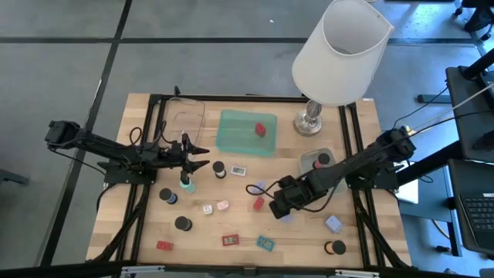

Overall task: Pick & Place Office items
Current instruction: Put the middle blue charger adapter into the green bin

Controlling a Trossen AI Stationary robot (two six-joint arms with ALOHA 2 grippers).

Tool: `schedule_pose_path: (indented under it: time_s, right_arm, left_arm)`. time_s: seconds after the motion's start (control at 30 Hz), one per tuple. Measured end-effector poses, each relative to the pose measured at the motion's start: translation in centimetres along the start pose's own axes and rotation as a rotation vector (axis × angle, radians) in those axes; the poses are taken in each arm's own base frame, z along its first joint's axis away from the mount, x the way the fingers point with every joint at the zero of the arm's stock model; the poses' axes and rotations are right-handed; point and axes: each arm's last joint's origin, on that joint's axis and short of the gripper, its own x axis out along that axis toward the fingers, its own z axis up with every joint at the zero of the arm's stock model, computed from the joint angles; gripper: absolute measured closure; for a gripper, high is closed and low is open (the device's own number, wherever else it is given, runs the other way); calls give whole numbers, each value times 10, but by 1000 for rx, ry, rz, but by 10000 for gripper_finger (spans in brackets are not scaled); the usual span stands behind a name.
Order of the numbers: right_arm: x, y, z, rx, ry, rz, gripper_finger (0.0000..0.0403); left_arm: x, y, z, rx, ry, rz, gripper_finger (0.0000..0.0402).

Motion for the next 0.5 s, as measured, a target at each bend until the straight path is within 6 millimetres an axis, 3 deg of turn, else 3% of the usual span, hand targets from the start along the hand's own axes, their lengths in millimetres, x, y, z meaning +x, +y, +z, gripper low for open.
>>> schedule_pose_path:
  time_s: [0.33, 0.5]
  right_arm:
    - [26, 1, 6, 40, 109, -67, 156]
    - [39, 1, 6, -32, 154, -84, 159]
  left_arm:
    - [0, 0, -1, 6, 14, 1, 215]
    - [0, 0, -1, 6, 15, 2, 216]
